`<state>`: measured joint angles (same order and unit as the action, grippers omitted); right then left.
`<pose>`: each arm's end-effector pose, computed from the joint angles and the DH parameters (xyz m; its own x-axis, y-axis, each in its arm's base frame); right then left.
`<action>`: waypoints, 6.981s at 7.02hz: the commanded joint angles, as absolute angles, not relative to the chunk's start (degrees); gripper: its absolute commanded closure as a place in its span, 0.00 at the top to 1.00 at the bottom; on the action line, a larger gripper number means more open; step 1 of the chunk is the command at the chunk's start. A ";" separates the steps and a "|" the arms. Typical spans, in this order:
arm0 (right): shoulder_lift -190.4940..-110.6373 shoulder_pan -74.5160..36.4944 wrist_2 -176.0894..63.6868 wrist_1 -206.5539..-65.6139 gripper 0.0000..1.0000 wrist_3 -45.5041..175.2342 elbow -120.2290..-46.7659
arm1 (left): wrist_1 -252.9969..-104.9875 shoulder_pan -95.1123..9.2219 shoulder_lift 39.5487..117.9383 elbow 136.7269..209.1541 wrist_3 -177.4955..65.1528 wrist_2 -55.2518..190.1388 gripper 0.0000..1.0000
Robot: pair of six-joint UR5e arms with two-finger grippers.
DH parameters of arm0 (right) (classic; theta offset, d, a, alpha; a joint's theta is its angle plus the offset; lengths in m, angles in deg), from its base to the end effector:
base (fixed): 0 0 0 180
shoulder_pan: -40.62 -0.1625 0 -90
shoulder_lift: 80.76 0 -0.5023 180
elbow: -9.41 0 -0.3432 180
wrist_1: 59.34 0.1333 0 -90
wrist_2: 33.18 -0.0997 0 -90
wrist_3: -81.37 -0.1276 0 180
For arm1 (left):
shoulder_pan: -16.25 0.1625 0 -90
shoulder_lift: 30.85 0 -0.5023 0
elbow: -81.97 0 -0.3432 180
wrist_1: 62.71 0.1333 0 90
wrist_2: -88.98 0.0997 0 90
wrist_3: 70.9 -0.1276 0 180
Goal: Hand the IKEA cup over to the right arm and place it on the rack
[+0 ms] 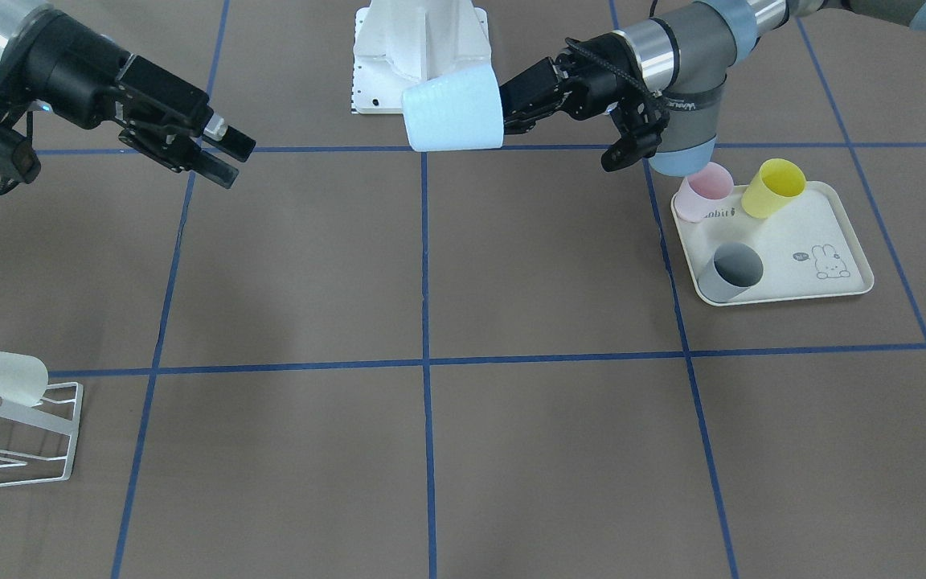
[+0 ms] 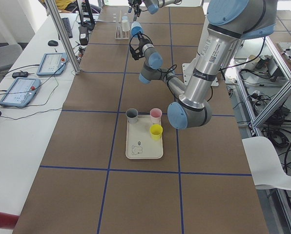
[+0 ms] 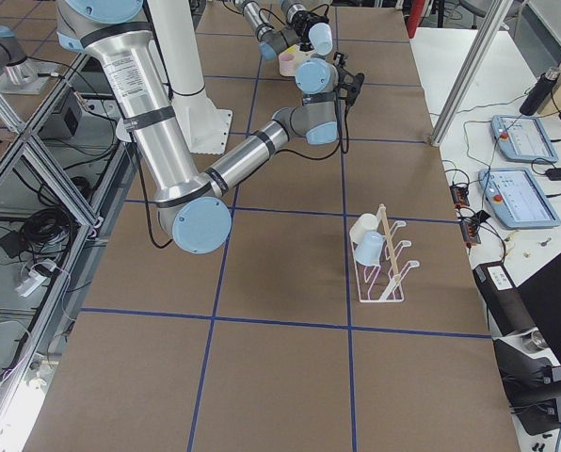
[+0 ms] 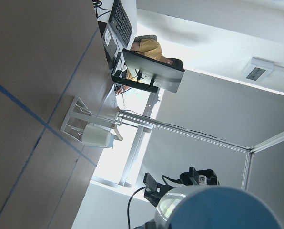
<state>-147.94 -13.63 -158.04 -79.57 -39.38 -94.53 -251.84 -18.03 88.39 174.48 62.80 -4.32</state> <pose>-0.2675 -0.4750 0.2947 -0.3197 0.2740 0.9070 -0.2122 0.9122 -0.3504 0.3986 -0.4241 0.2614 -0.7546 -0.3204 -0.5727 0.0069 0.8688 -0.4951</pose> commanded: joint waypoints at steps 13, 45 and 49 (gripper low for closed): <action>-146.68 -1.83 -138.65 -63.64 0.99 -44.84 -94.21 | -255.81 -15.30 96.32 168.55 71.57 -4.45 0.00; -163.46 -49.62 -174.74 -81.78 0.00 27.51 -72.68 | -253.44 -16.53 94.92 167.32 67.70 -4.36 0.99; -164.78 -51.94 -183.83 -102.53 0.00 46.02 -70.83 | -253.52 -16.44 94.83 166.70 67.70 -4.36 0.99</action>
